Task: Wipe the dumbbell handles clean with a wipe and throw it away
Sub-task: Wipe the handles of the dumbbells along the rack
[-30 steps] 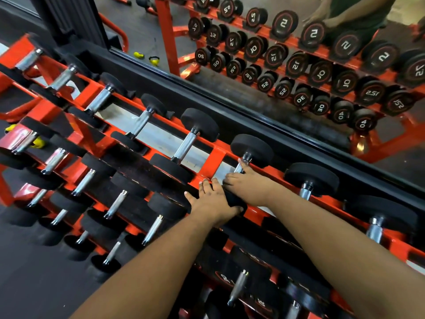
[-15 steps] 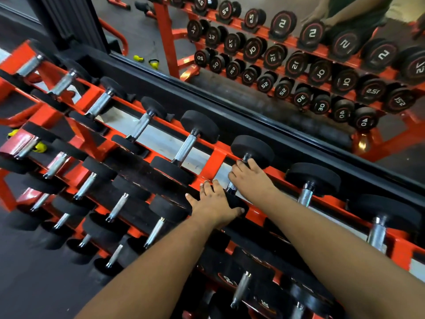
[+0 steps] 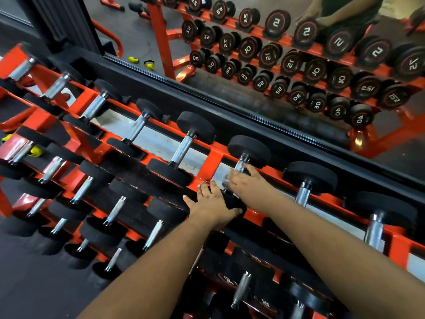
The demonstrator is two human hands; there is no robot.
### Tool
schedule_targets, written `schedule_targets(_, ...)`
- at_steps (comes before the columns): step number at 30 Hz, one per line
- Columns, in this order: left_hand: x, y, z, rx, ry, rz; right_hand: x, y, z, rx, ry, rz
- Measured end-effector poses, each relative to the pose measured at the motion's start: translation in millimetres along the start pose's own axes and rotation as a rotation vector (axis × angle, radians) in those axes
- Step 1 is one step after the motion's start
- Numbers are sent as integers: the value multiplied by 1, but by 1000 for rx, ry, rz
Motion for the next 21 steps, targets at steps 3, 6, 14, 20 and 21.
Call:
schedule_targets(3,0,1,0,-4,0,-6,21,2,-8,-87,21,170)
schedule_targets(6,2,1,1,-14,-8,2,28,17,-19,-76,-15,115)
schedule_targets(14,3,2,2,-9,-17,8,27,34,-24,-94,-66,24)
schedule_targets(20,2,2,2,1,-10,3,15,32,-22,-207,-12,-281)
schedule_targets(21,2,2,1,-2,-5,2,20,22,-23,-217,-42,-231)
Point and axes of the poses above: each hand's wrist, its own x-axis away from the middle knuckle, its own z-axis out of the back of the hand, y = z × x, the point moved 9 cm from there along -x, towards the middle knuckle, and after that the axes turned 11 degrees about -z, right-handed, at the moved point
